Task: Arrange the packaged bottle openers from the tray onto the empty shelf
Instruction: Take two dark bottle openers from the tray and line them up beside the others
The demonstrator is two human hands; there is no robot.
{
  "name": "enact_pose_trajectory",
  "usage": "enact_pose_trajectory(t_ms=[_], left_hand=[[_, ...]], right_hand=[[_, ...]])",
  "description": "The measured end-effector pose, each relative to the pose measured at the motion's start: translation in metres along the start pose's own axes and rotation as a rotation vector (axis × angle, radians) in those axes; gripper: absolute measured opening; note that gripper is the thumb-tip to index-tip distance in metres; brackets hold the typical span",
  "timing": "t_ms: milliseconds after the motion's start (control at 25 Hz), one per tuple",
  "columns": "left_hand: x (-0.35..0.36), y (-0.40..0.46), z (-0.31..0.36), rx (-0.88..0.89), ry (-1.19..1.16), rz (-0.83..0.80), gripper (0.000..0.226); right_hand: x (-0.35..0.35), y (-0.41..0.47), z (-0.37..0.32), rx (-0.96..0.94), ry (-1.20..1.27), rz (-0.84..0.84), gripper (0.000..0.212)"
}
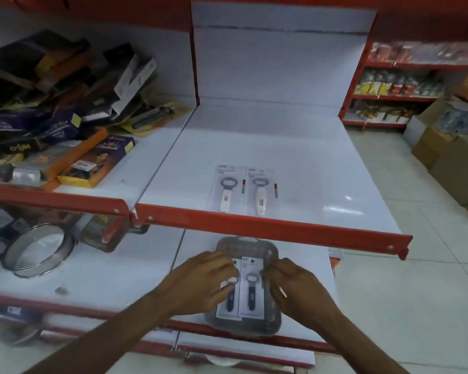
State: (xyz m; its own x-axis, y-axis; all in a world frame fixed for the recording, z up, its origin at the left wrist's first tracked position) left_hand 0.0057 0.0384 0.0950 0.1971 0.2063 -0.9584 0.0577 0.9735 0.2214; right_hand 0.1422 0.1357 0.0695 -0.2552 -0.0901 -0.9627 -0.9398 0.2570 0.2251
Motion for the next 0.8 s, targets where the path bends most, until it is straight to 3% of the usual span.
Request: enact_pose_trajectory(t_ms=[120, 240, 320, 440, 640, 720, 800], left_hand=[[0.089, 0.015, -0.046, -0.372, -0.116, -0.451, 0.078], [0.152, 0.041, -0.071, -0.361, 0.044, -0.608, 0.111], [0.188, 0.052, -0.084, -0.307, 0.205, -0.606, 0.125], [0.205, 0.057, -0.094, -0.312, 0.412, -0.514, 0.137], [0.202, 0.065, -0.094, -0.310, 0.403, -0.531, 0.138], [0.183, 0.060, -0.090, -0.350, 0.295, -0.478, 0.132], [0.153, 0.044, -0.086, -0.475, 0.044, -0.417, 0.112]], right_hand=[[0.087, 0.015, 0.043, 0.253, 0.218, -0.334, 0.074], [0.139, 0.039, 0.067, 0.292, 0.340, -0.523, 0.104], [0.164, 0.052, 0.076, 0.248, 0.323, -0.512, 0.115], [0.194, 0.061, 0.083, 0.150, 0.054, -0.409, 0.129], [0.196, 0.069, 0.092, 0.219, 0.054, -0.582, 0.147], [0.168, 0.071, 0.087, 0.267, 0.177, -0.486, 0.135], [0.128, 0.064, 0.080, 0.348, 0.339, -0.315, 0.099]])
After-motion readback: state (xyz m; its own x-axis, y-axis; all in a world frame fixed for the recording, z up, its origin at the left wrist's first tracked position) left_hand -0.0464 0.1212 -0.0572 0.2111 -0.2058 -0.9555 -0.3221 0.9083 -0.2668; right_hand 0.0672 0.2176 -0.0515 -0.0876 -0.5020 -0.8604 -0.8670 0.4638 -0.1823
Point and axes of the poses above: each hand's wrist, its own y-axis towards the middle knuckle, its own x-axis out of the palm, z = x × y, the point moved 7 cm from there along y, towards the middle knuckle, and after that the axes turned 9 degrees about -x, right-handed, at the moved point
